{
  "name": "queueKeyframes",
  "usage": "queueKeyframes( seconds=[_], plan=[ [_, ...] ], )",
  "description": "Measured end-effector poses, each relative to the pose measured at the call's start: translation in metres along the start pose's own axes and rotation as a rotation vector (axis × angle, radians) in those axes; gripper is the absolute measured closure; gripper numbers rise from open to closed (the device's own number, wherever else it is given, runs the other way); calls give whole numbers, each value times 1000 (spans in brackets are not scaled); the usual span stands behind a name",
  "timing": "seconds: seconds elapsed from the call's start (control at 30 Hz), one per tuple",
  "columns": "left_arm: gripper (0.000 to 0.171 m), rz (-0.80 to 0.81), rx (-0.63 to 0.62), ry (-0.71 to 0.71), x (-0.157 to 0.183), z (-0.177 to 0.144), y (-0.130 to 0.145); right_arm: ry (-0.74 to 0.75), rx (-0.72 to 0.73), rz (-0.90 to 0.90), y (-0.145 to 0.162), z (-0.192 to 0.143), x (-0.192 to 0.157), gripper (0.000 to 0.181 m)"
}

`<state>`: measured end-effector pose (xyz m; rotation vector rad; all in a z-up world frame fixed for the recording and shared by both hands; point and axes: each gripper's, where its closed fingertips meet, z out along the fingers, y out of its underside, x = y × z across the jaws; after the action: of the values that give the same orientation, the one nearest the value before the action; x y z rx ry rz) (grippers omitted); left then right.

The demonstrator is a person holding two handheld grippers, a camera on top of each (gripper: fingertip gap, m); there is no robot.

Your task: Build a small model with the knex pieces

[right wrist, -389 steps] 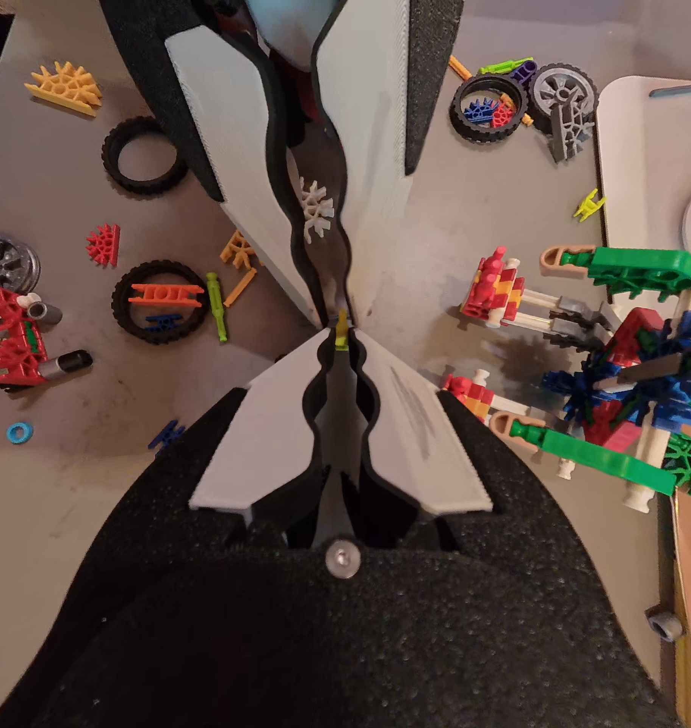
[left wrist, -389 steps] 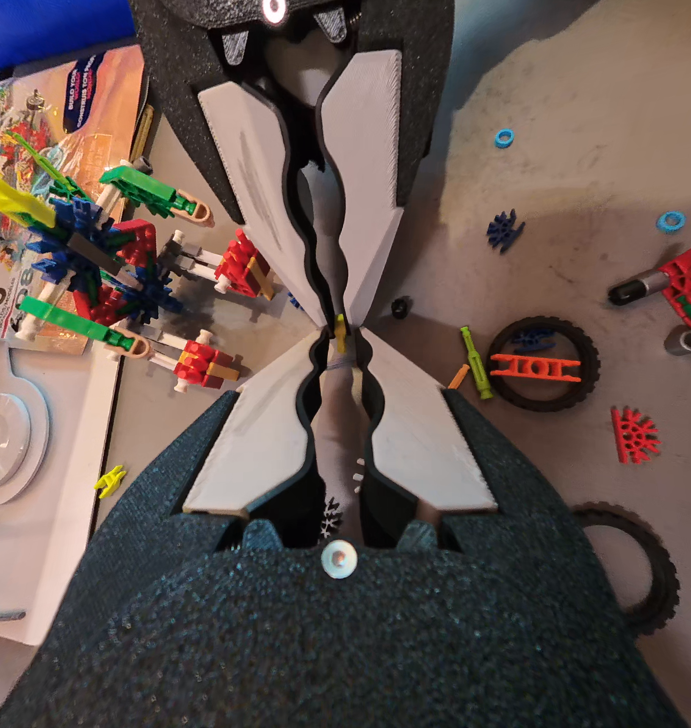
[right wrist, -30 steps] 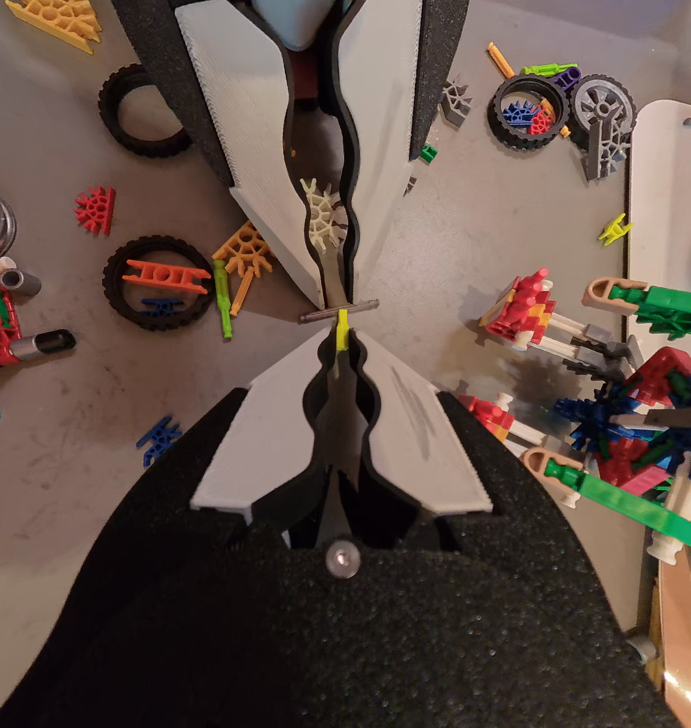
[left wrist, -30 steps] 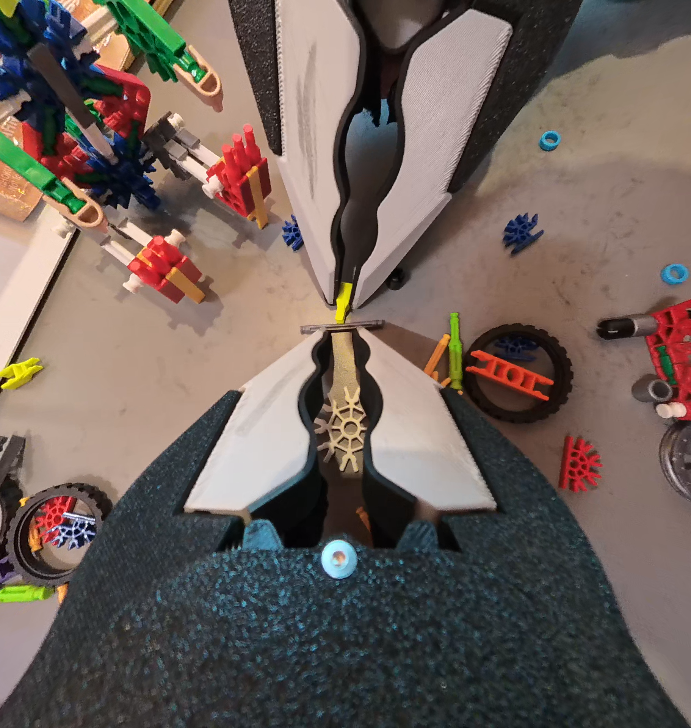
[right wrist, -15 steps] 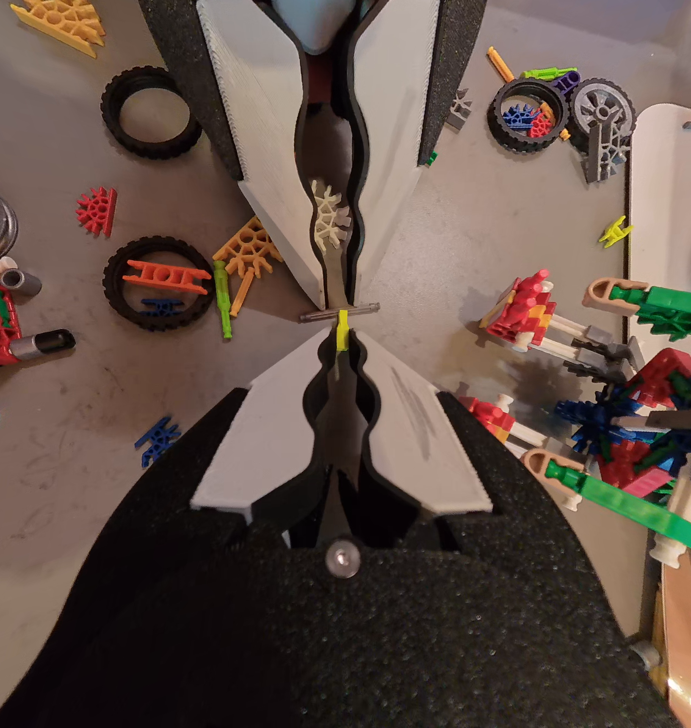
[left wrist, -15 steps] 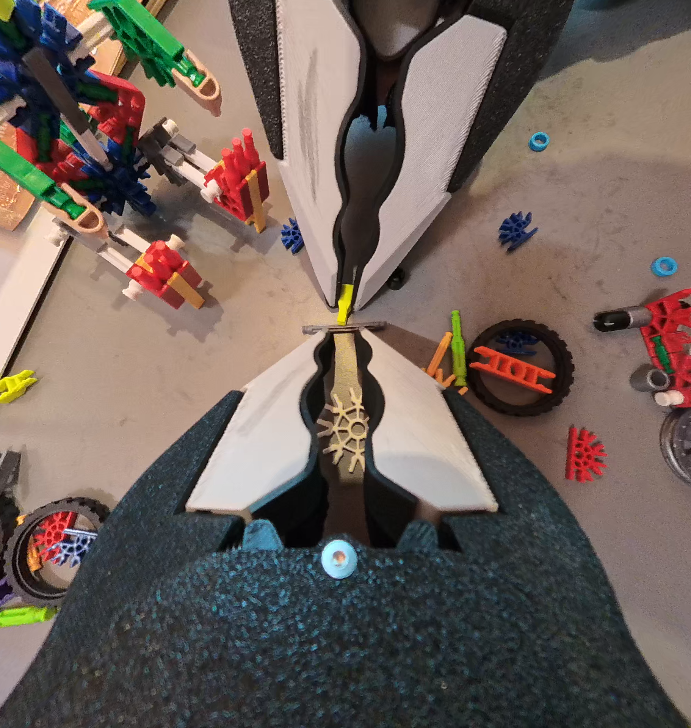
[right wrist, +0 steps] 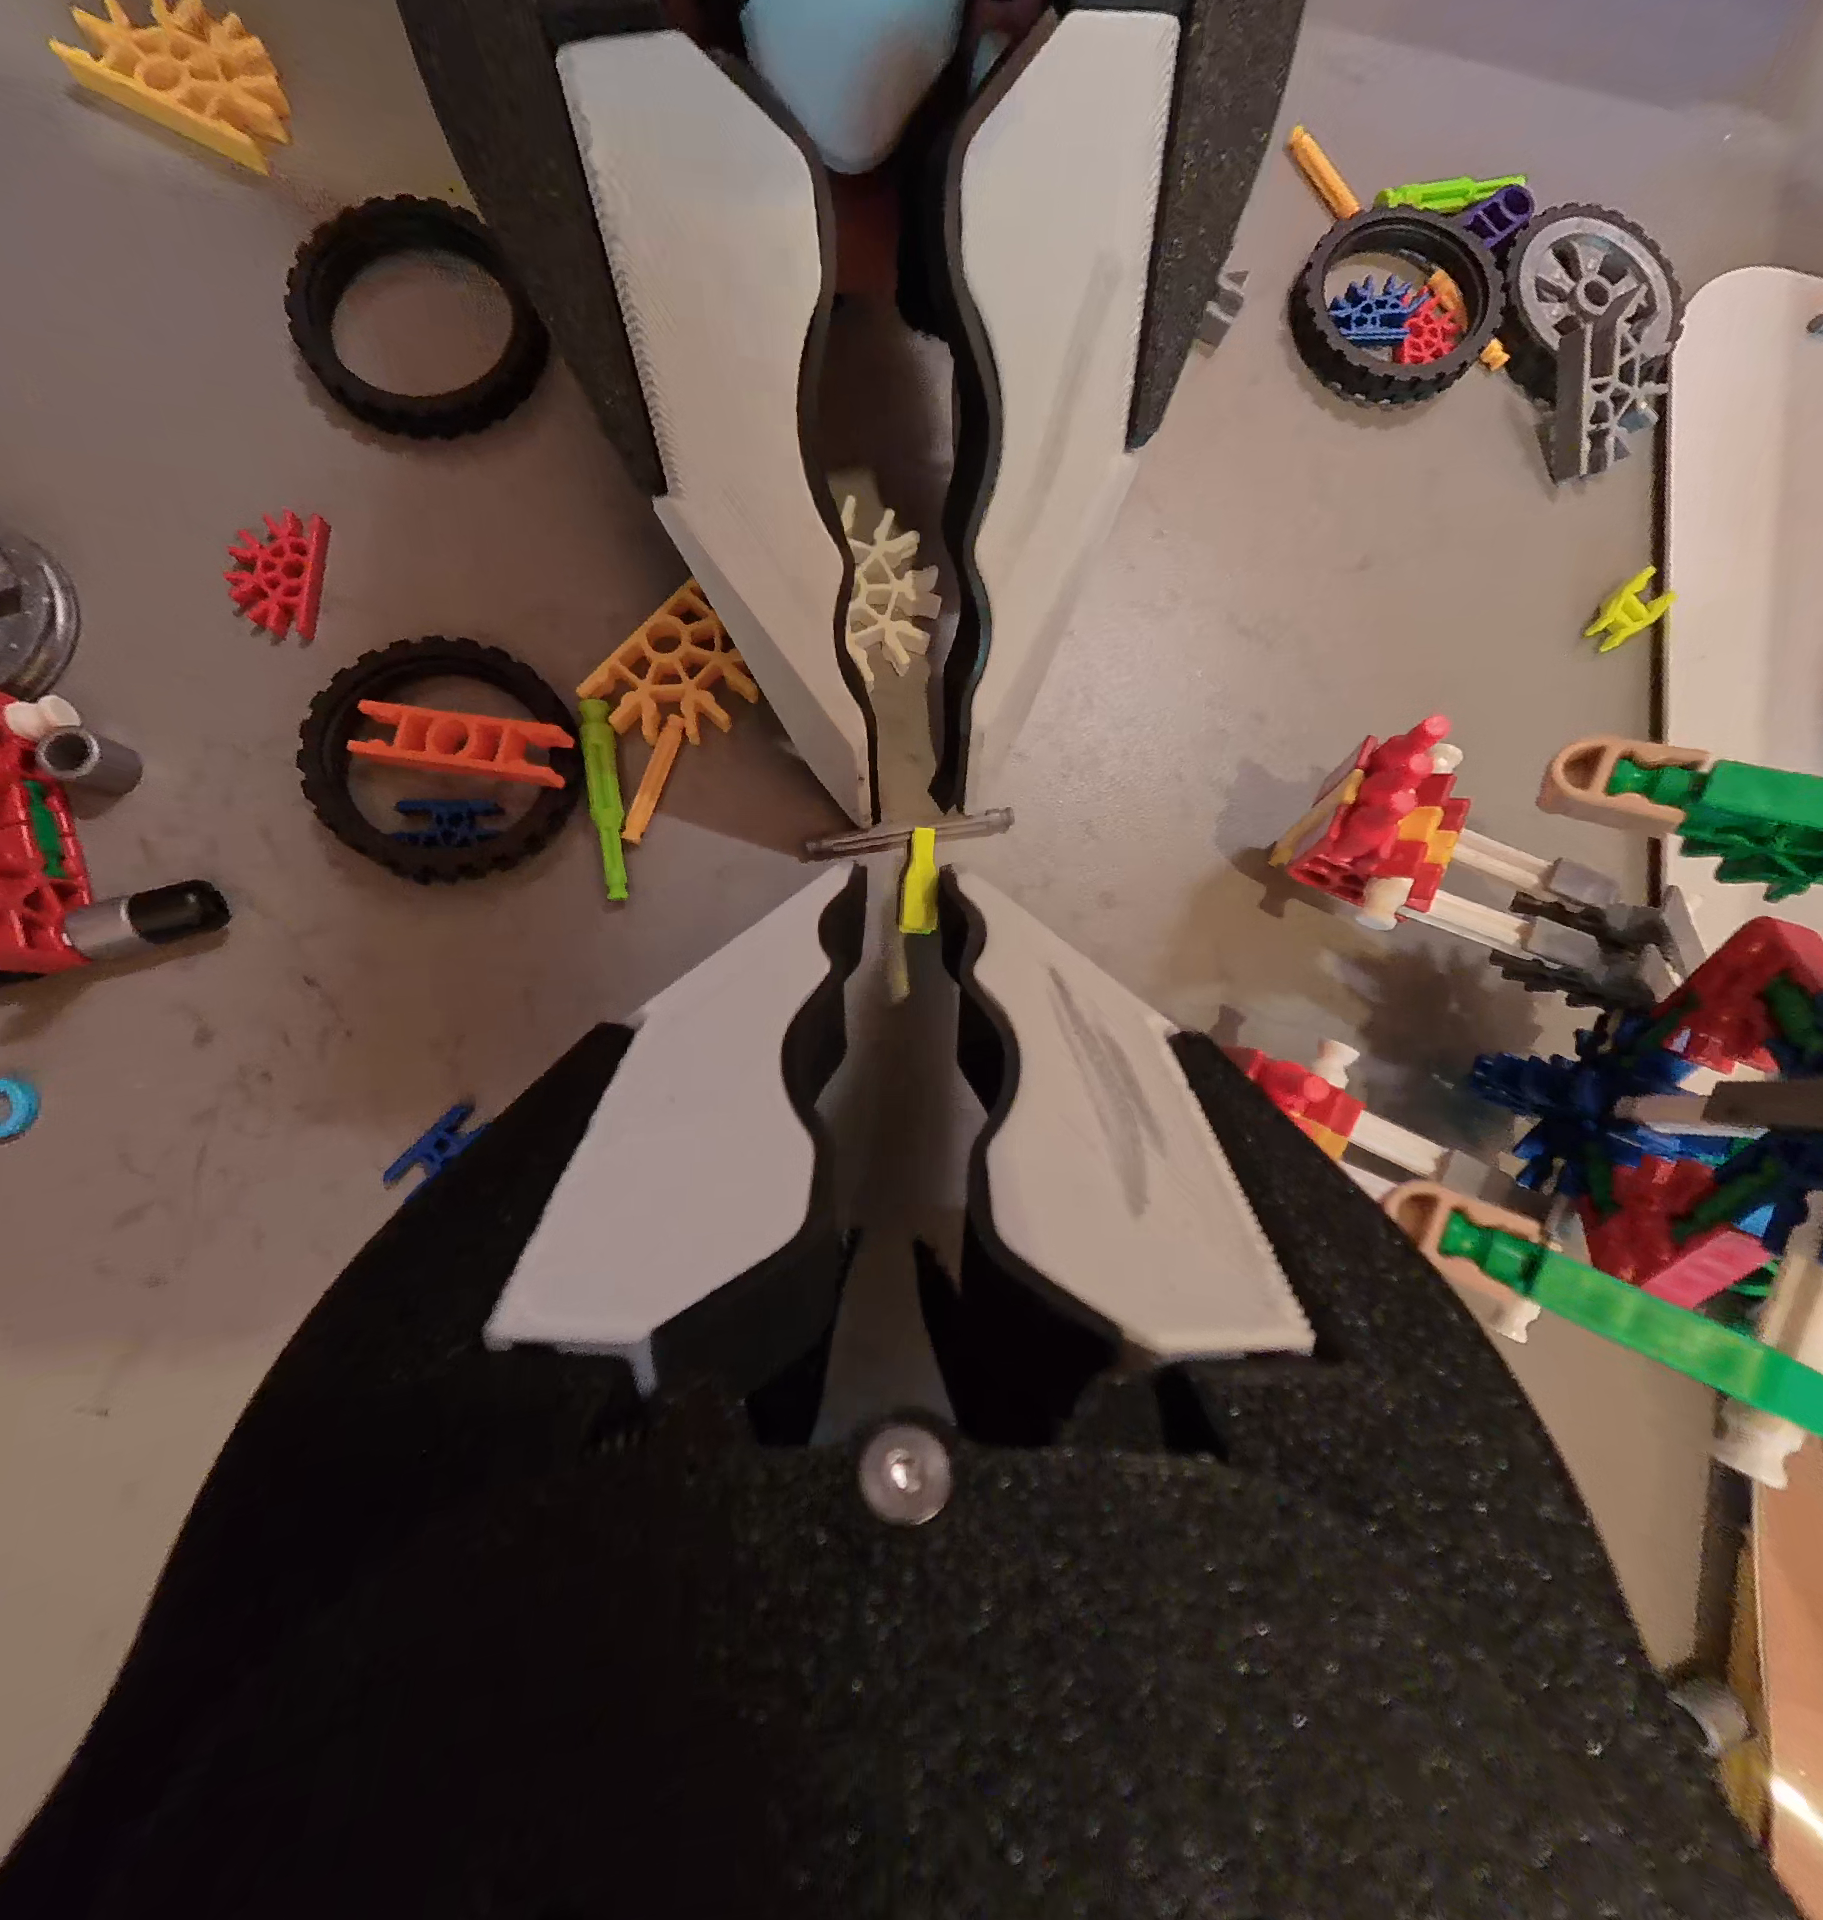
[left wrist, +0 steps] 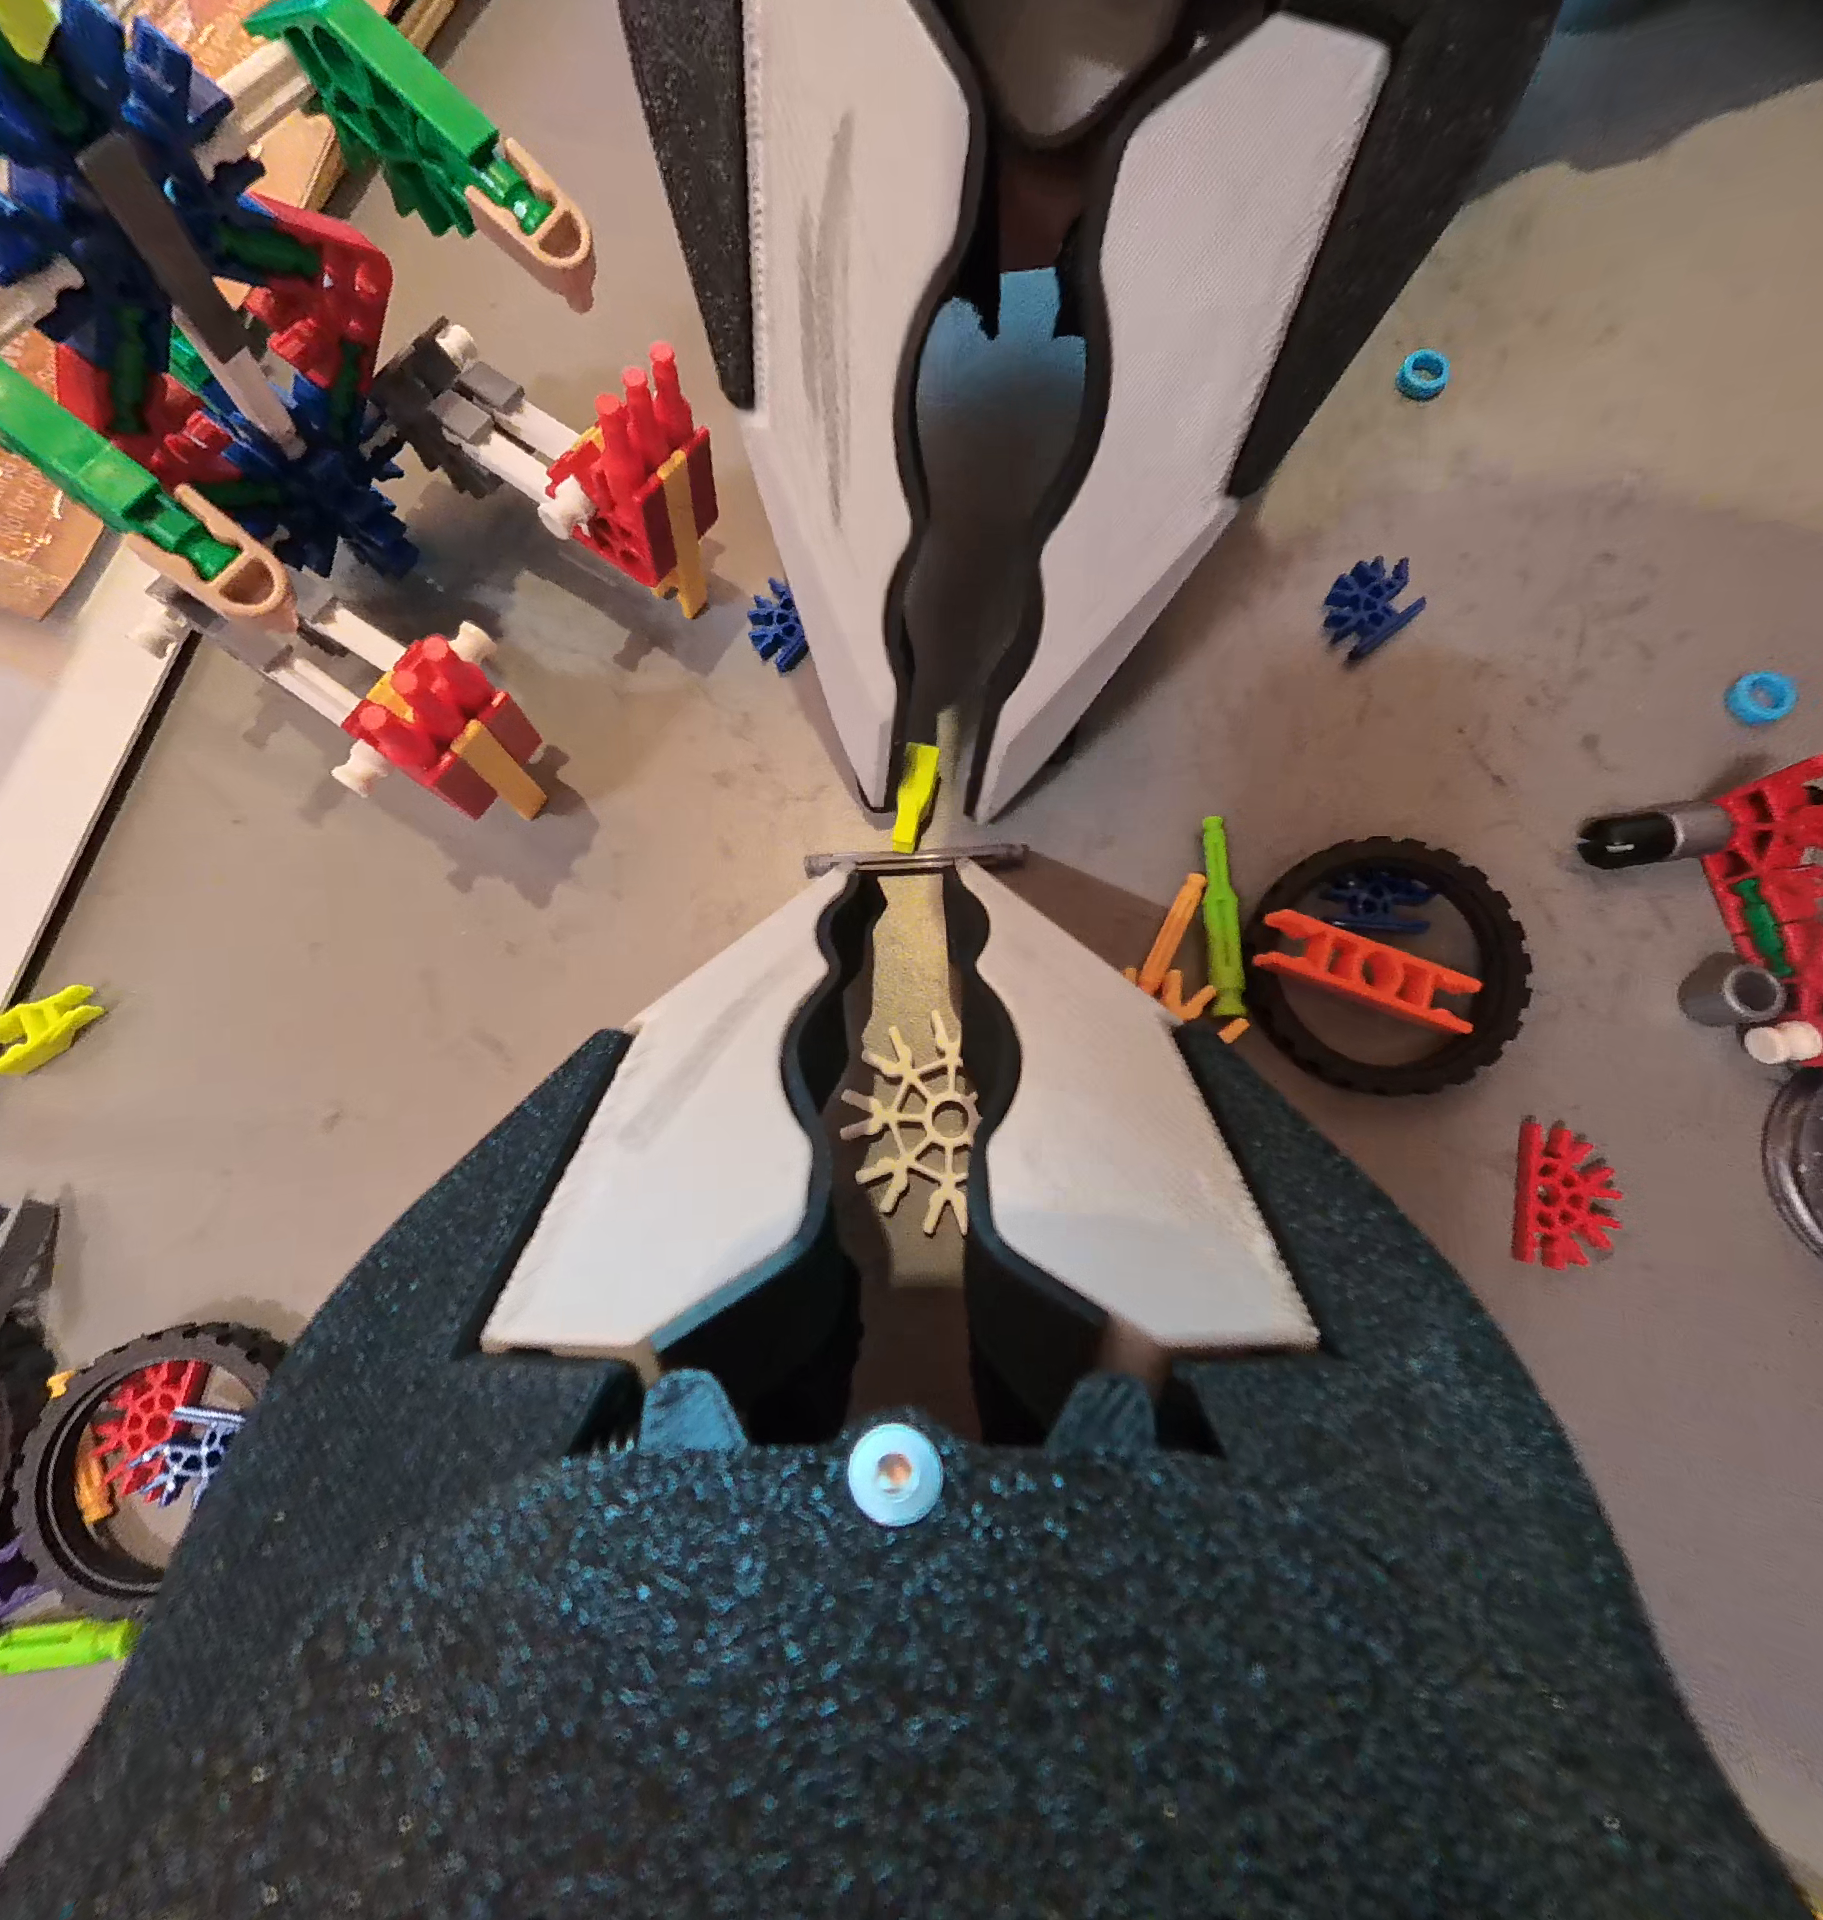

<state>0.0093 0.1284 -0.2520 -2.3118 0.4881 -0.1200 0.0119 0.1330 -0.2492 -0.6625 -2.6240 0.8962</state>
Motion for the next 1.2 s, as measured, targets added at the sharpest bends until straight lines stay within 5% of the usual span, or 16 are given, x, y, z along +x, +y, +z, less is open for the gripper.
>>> queueKeyframes(
  seconds=[1.2],
  plan=[
    [157,-1,5,1,0,1,-1,40,-84,-39,7,-3,6,176]
  ],
)
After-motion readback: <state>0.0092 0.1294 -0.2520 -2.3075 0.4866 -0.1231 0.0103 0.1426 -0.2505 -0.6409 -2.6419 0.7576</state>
